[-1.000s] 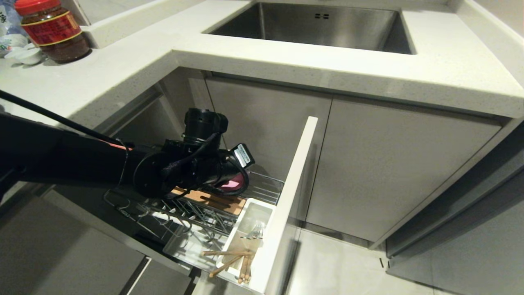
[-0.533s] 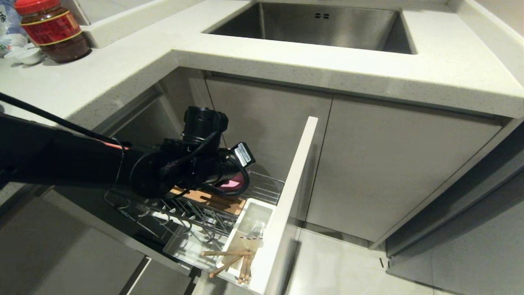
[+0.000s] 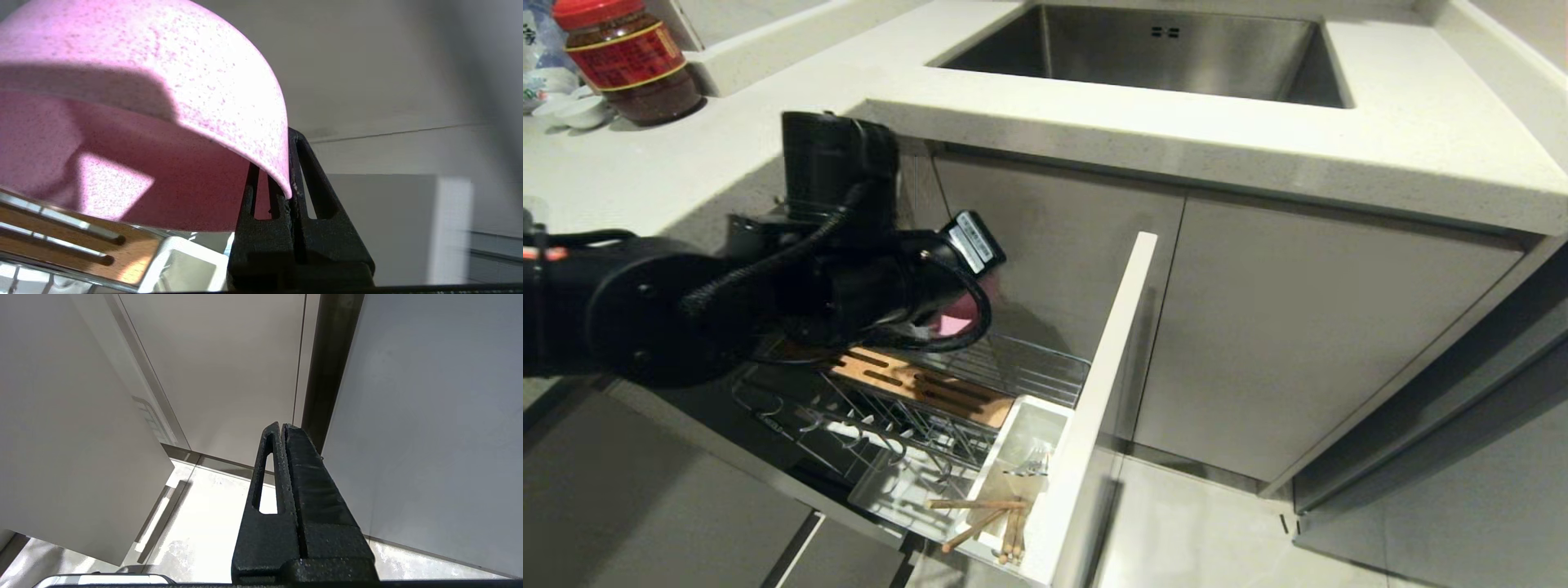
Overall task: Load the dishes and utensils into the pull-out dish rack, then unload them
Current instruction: Take the bowl out of the cupboard
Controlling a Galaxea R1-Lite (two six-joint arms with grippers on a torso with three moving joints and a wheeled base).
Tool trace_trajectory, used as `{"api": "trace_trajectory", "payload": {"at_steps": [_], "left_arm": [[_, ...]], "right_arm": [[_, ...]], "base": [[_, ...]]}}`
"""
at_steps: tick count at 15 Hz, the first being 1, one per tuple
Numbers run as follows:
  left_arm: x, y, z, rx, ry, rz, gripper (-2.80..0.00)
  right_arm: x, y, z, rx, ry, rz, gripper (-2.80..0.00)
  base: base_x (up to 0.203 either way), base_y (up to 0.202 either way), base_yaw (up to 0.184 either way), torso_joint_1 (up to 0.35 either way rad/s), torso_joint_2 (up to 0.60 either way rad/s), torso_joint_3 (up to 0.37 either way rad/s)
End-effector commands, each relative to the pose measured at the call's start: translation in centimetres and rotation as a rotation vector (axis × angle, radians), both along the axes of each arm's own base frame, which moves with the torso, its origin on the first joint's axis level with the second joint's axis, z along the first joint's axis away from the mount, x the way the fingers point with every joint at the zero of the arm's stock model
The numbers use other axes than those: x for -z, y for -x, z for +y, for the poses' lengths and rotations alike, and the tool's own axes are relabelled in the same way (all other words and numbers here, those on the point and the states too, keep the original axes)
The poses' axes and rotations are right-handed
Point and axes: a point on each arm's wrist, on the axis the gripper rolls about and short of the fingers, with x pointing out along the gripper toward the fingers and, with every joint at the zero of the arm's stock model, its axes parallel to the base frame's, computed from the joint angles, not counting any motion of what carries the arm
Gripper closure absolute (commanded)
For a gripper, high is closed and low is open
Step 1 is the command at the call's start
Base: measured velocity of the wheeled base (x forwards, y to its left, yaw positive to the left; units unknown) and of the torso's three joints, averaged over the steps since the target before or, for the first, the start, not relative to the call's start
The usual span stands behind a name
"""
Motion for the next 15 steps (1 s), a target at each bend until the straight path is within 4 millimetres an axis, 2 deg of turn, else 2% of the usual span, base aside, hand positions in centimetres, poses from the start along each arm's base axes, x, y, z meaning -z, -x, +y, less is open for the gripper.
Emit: {"api": "trace_trajectory", "payload": {"at_steps": [1,5,8,11,15], "left_arm": [[-4.8,4.3,2.3,0.007,0.081,-0.139,0.0],[-10.3,11.2,7.0,0.005,0.134,-0.37,0.0],[-13.3,16.2,11.2,-0.026,0.148,-0.551,0.0],[-15.0,18.9,14.5,-0.141,0.096,-0.685,0.0],[-16.2,21.4,17.2,-0.334,-0.062,-0.752,0.0]], "right_arm": [[0.7,-0.2,0.0,0.0,0.0,0.024,0.0],[0.7,-0.2,0.0,0.0,0.0,0.024,0.0],[0.7,-0.2,0.0,0.0,0.0,0.024,0.0],[0.7,-0.2,0.0,0.0,0.0,0.026,0.0],[0.7,-0.2,0.0,0.0,0.0,0.024,0.0]], "base": [[0.0,0.0,0.0,0.0,0.0,0.0],[0.0,0.0,0.0,0.0,0.0,0.0],[0.0,0.0,0.0,0.0,0.0,0.0],[0.0,0.0,0.0,0.0,0.0,0.0],[0.0,0.0,0.0,0.0,0.0,0.0]]}}
